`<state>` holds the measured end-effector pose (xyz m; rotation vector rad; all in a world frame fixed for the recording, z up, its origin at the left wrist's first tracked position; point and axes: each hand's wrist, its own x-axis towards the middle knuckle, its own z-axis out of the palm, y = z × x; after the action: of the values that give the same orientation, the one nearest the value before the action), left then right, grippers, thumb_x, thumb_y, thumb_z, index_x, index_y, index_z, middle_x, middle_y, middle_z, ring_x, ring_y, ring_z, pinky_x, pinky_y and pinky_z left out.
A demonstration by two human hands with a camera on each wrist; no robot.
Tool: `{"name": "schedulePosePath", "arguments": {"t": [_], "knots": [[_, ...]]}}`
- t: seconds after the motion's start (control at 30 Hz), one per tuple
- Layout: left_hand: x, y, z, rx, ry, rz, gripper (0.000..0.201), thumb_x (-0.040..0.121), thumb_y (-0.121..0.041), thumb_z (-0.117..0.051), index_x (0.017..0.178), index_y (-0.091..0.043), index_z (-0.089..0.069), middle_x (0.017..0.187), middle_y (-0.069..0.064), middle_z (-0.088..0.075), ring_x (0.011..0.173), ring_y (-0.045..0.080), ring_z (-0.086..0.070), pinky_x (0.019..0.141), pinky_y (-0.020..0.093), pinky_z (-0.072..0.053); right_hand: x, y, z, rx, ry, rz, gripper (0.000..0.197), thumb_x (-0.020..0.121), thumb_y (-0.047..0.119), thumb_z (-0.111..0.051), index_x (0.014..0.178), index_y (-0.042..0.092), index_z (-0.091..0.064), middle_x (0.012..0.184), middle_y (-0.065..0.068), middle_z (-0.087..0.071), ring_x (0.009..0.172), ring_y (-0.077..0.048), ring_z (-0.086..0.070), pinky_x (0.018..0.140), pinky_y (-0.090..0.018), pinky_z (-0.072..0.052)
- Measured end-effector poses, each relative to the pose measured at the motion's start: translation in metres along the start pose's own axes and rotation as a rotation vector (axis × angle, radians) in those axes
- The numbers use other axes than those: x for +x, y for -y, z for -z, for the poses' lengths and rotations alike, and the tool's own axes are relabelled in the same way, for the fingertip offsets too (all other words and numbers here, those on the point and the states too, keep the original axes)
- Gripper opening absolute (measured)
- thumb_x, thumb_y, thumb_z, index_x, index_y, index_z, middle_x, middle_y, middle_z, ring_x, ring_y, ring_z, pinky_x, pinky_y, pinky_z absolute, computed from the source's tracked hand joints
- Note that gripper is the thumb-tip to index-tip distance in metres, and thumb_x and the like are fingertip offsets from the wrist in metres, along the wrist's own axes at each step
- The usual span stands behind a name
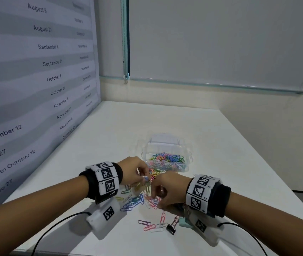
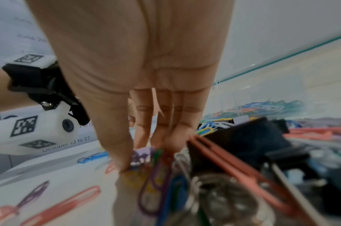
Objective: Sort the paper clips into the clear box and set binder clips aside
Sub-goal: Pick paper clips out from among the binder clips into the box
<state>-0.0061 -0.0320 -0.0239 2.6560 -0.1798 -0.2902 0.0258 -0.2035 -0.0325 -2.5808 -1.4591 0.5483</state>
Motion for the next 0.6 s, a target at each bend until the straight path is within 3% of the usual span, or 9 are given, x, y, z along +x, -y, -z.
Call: {"name": "schedulePosePath", "arguments": {"t": [0.17, 0.27, 0.43, 0.5, 0.6], "knots": [[0.006, 0.008, 0.004, -0.286, 0.04, 0.051, 0.012, 0.089, -0.003, -0.057, 0.088, -0.01, -0.066, 0.072, -0.003, -0.066, 0.049, -0.001, -0.059, 0.066, 0.02, -0.056, -0.004, -0.002, 0.004, 0.027, 0.002, 0.015, 0.009, 0.075, 0.009, -0.066, 0.082, 0.01, -0.071, 0.086, -0.006, -0.073, 0.074, -0.015, -0.062, 0.072, -0.025, -0.049], [0.01, 0.009, 0.007, -0.401, 0.041, 0.047, 0.02, 0.09, 0.002, -0.053, 0.081, -0.013, -0.062, 0.075, 0.001, -0.068, 0.049, -0.002, -0.061, 0.062, 0.016, -0.056, -0.005, -0.005, 0.007, 0.026, -0.019, -0.017, 0.009, 0.074, 0.009, -0.064, 0.081, 0.009, -0.071, 0.085, -0.005, -0.073, 0.069, -0.009, -0.057, 0.067, -0.021, -0.047], [0.023, 0.001, 0.012, -0.551, -0.05, 0.077, 0.019, 0.089, 0.007, -0.05, 0.106, 0.01, -0.059, 0.068, -0.001, -0.066, 0.047, -0.002, -0.062, 0.053, 0.01, -0.052, -0.004, -0.008, 0.012, 0.043, -0.084, -0.008, 0.012, 0.074, 0.009, -0.065, 0.084, 0.008, -0.072, 0.085, -0.005, -0.073, 0.071, -0.013, -0.062, 0.056, -0.006, -0.038], [0.031, -0.004, 0.017, -0.582, -0.09, 0.069, 0.02, 0.09, 0.007, -0.05, 0.107, 0.01, -0.058, 0.075, 0.005, -0.066, 0.047, -0.002, -0.062, 0.055, 0.011, -0.054, -0.004, -0.011, 0.017, 0.065, -0.113, -0.011, 0.011, 0.076, 0.011, -0.066, 0.085, 0.009, -0.072, 0.082, -0.003, -0.072, 0.064, -0.004, -0.056, 0.056, -0.003, -0.037], [0.045, -0.011, 0.025, -0.582, -0.173, 0.064, 0.021, 0.09, 0.006, -0.05, 0.108, 0.008, -0.06, 0.089, 0.014, -0.066, 0.047, -0.002, -0.061, 0.059, 0.011, -0.054, -0.001, -0.019, 0.031, 0.12, -0.217, -0.059, 0.013, 0.077, 0.008, -0.061, 0.084, 0.012, -0.072, 0.068, 0.012, -0.061, 0.06, 0.002, -0.052, 0.059, -0.006, -0.041]]}}
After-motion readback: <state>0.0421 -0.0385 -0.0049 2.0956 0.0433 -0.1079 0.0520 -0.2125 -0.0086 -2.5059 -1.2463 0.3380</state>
